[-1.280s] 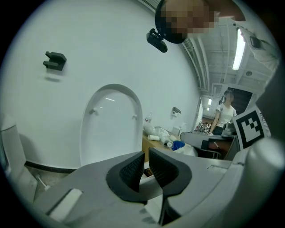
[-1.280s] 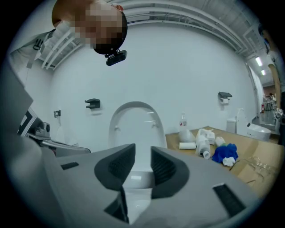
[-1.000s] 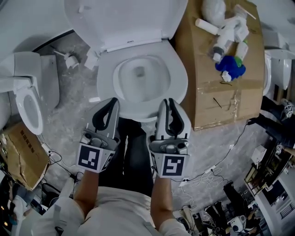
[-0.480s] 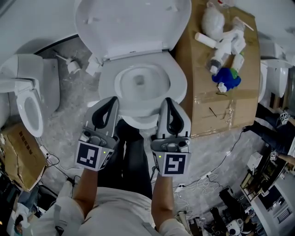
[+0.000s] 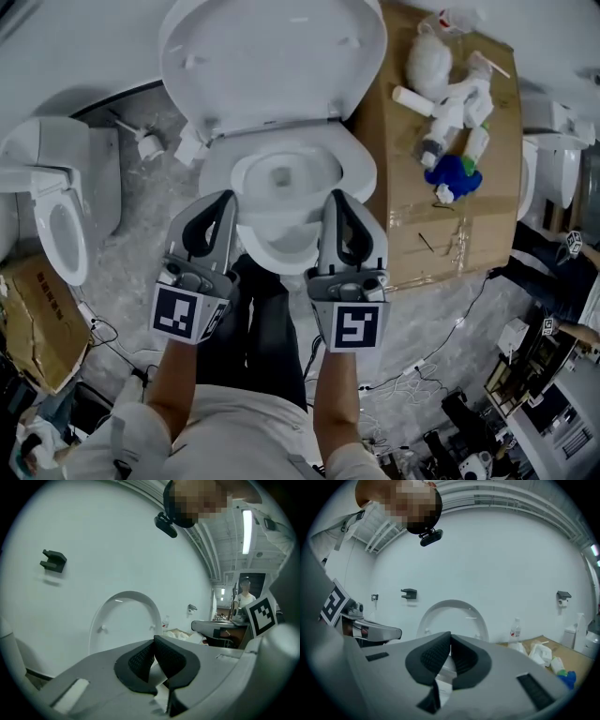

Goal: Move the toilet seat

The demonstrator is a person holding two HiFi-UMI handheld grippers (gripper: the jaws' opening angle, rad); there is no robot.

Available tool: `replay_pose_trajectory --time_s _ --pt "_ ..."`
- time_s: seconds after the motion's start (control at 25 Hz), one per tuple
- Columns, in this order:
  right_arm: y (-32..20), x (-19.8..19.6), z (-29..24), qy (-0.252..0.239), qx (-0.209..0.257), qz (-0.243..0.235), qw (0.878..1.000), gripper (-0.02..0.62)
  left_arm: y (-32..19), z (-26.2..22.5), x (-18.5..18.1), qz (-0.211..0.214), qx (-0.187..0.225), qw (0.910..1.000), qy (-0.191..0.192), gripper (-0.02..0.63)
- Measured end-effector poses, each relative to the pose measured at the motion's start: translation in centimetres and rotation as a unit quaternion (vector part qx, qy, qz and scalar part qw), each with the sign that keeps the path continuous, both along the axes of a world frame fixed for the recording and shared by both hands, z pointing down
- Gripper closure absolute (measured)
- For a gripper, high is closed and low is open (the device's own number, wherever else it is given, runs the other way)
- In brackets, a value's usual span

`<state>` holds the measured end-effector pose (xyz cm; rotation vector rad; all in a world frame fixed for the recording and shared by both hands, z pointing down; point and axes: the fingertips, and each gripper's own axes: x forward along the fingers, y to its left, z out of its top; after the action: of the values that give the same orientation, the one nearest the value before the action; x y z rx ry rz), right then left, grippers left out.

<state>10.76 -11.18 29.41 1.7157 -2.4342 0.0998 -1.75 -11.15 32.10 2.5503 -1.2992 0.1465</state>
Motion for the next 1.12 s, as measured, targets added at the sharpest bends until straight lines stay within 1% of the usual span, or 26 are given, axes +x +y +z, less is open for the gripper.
replay_pose_trajectory --time_s 0.52,0.84,1.12 --pt "-3.6 -1.0 -1.3 0.024 0.037 -0.042 0.998 0.601 -3.5 -1.2 -0.7 -0.015 0.029 0.9994 -0.005 0.617" --pt "-6.3 -1.4 -1.9 0.019 0.043 -0.046 0.998 0.601 -5.9 -1.9 -1.1 -0.023 0.050 0.9984 -0.010 0.617" --pt "-8.8 -1.7 -2.1 0.022 0.051 -0.053 0.997 0.601 -8.2 -2.2 -1.2 -0.026 0.057 0.9980 -0.013 0.617"
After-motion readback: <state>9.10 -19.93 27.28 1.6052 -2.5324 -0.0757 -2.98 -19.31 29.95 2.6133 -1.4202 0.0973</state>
